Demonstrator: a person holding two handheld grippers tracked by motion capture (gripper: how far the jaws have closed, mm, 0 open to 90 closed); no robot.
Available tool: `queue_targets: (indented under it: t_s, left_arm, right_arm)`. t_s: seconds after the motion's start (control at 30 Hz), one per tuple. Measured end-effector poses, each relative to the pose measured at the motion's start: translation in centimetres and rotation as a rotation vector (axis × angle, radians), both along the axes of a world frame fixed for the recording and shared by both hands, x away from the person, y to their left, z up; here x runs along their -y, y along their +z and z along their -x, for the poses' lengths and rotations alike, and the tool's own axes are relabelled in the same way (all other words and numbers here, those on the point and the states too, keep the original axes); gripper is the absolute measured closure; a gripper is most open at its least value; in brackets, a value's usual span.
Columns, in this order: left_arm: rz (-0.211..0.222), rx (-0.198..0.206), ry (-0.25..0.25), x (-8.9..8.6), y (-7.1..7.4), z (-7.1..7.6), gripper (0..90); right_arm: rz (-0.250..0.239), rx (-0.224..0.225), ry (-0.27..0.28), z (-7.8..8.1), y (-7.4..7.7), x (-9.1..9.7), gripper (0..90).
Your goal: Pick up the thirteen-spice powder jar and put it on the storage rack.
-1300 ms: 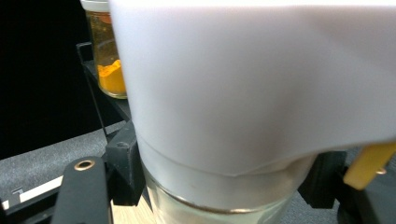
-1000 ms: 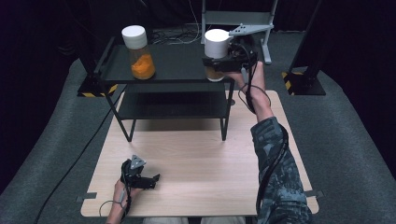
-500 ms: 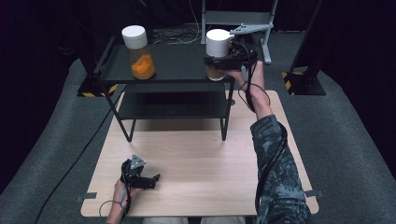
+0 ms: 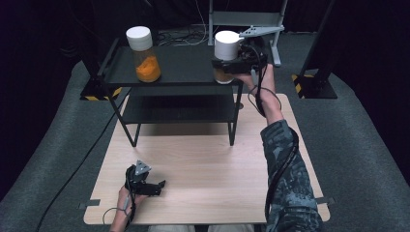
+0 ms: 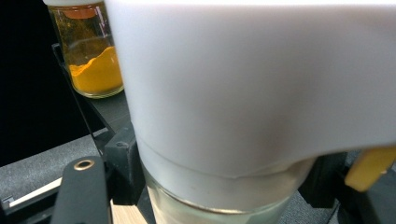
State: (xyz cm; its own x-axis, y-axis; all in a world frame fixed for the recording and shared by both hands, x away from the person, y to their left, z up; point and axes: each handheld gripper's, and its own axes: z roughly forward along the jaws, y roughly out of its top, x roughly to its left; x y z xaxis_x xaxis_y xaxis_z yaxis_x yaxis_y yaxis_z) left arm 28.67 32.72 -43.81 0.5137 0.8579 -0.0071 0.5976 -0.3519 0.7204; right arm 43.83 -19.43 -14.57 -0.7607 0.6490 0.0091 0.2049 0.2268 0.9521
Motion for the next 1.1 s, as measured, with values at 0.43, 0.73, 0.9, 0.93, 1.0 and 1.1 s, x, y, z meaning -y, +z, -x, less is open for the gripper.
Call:
queue_targets:
  t_s: [0.43,0.73,0.9,0.93,1.0,1.1]
  left_arm:
    - [0.000,0.000,0.000,0.0,0.0,0.0,0.5]
    - [0.000,0.000,0.000,0.0,0.0,0.0,0.5]
    - [0.000,0.000,0.001,0.0,0.0,0.0,0.5]
    - [0.001,0.000,0.001,0.0,0.0,0.0,0.5]
    - [0.001,0.000,0.001,0.0,0.0,0.0,0.5]
    - [0.001,0.001,0.001,0.0,0.0,0.0,0.5]
  right_arm:
    - [0.021,-0.004,-0.006,0.0,0.4,-0.5,25.3]
    - [0.064,-0.044,-0.026,0.1,1.2,-0.3,8.1]
    - [0.095,-0.053,-0.006,0.6,2.0,0.7,4.8]
    - [0.107,-0.055,-0.001,0.7,2.2,0.9,4.2]
    - [0.129,-0.056,-0.001,1.2,2.5,1.2,3.8]
    - [0.157,-0.056,0.003,1.9,2.7,1.8,3.4]
